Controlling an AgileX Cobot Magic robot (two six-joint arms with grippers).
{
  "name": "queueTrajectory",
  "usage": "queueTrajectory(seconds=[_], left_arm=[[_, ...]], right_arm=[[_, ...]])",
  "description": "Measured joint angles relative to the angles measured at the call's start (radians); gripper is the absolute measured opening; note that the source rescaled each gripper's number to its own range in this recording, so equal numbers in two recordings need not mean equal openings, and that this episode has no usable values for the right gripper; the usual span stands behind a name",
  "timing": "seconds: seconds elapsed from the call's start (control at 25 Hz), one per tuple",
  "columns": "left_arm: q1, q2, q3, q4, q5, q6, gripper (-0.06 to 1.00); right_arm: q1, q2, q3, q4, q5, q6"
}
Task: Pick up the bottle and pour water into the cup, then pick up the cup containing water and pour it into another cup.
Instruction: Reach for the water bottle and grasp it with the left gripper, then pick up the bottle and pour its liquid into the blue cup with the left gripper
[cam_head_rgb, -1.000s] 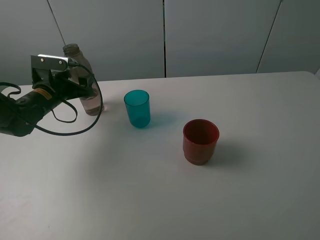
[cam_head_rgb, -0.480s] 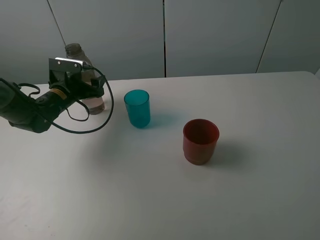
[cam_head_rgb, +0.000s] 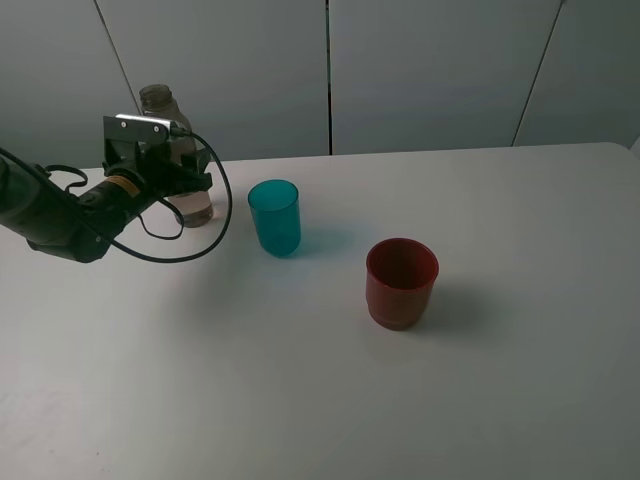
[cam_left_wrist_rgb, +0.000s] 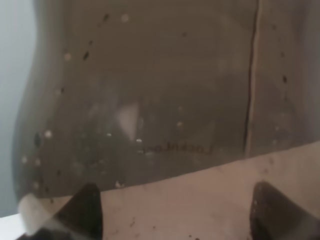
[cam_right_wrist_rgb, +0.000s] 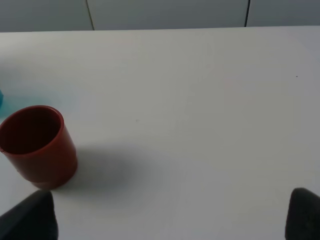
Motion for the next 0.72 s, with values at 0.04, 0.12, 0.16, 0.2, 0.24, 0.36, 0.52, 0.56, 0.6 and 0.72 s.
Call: queueTrajectory(seconds=[0.04, 0.12, 0.16, 0.2, 0.24, 0.36, 0.52, 0.56, 0.6, 0.72], left_arm=[[0.0, 0.0, 0.0, 0.002, 0.0, 0.0, 0.03], [0.0, 0.0, 0.0, 0.009, 0.0, -0.002, 0.03], [0.0, 0.0, 0.0, 0.009, 0.0, -0.002, 0.03], [0.0, 0.0, 0.0, 0.011, 0.0, -0.004, 0.03], [0.0, 0.0, 0.0, 0.013, 0.0, -0.004, 0.03], [0.0, 0.0, -0.002, 0.019, 0.0, -0.004, 0.03], [0.0, 0.0, -0.002, 0.043, 0.0, -0.02, 0.03], [0.0, 0.0, -0.002, 0.045, 0.003, -0.022, 0.03], [0.0, -0.007, -0.002, 0.051, 0.012, -0.022, 0.03], [0.0, -0.042, -0.002, 0.08, 0.093, -0.023, 0.03]], right_arm=[[0.0, 0.0, 0.0, 0.0, 0.0, 0.0], [0.0, 0.0, 0.0, 0.0, 0.0, 0.0], [0.0, 0.0, 0.0, 0.0, 0.0, 0.0], [0.0, 0.0, 0.0, 0.0, 0.0, 0.0], [0.0, 0.0, 0.0, 0.0, 0.0, 0.0], [0.0, 0.0, 0.0, 0.0, 0.0, 0.0], [0.0, 0.0, 0.0, 0.0, 0.0, 0.0], [0.0, 0.0, 0.0, 0.0, 0.0, 0.0], [0.0, 0.0, 0.0, 0.0, 0.0, 0.0], [0.0, 0.0, 0.0, 0.0, 0.0, 0.0]])
